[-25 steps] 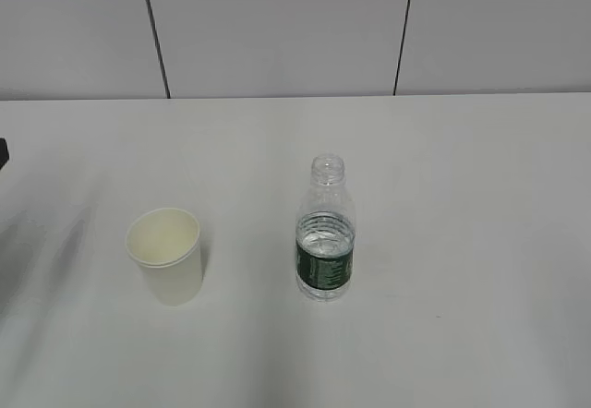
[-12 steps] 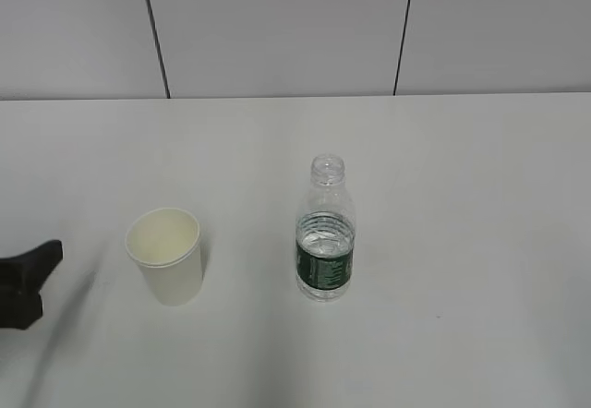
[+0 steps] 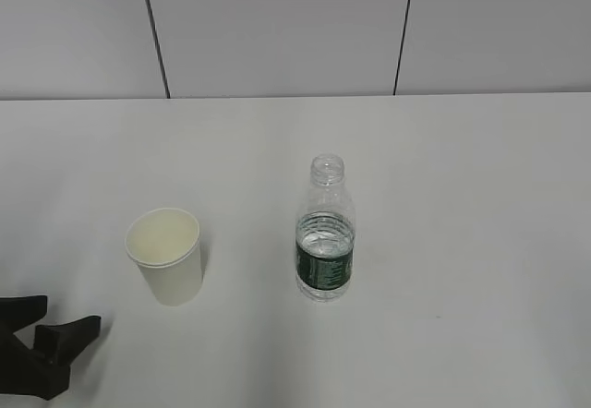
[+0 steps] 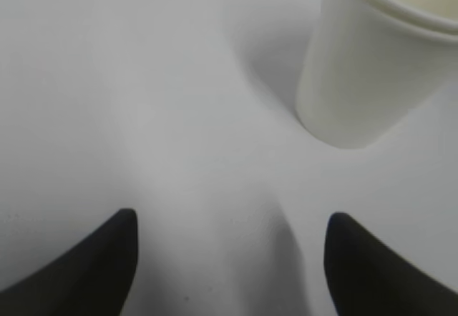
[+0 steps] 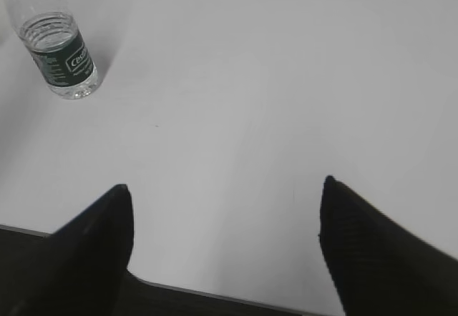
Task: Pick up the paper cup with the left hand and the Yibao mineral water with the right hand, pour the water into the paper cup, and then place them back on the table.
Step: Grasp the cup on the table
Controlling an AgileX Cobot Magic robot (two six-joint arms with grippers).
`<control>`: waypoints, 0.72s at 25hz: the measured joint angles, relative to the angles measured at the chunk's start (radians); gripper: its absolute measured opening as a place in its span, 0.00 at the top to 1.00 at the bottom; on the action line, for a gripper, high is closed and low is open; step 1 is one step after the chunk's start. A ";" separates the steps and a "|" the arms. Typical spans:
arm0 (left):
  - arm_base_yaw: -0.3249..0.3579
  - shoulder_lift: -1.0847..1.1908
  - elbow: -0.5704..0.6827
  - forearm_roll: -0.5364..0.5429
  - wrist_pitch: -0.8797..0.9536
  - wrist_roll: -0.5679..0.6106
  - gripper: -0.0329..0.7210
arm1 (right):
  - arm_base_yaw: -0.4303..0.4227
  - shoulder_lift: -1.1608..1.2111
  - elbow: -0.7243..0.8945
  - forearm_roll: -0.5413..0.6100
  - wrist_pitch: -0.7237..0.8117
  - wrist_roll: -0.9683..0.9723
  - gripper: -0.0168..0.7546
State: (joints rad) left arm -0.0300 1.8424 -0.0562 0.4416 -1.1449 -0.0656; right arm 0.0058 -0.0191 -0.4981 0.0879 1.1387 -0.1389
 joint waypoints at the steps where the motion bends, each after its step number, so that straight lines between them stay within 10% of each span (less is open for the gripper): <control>1: 0.000 0.001 -0.001 0.009 0.000 0.000 0.25 | 0.000 0.000 0.000 0.000 -0.002 0.000 0.21; 18: 0.000 0.006 -0.075 0.159 -0.001 0.000 0.26 | 0.000 0.000 0.000 0.000 -0.002 0.000 0.21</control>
State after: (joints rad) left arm -0.0300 1.8482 -0.1311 0.6010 -1.1462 -0.0656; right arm 0.0058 -0.0191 -0.4981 0.0879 1.1370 -0.1389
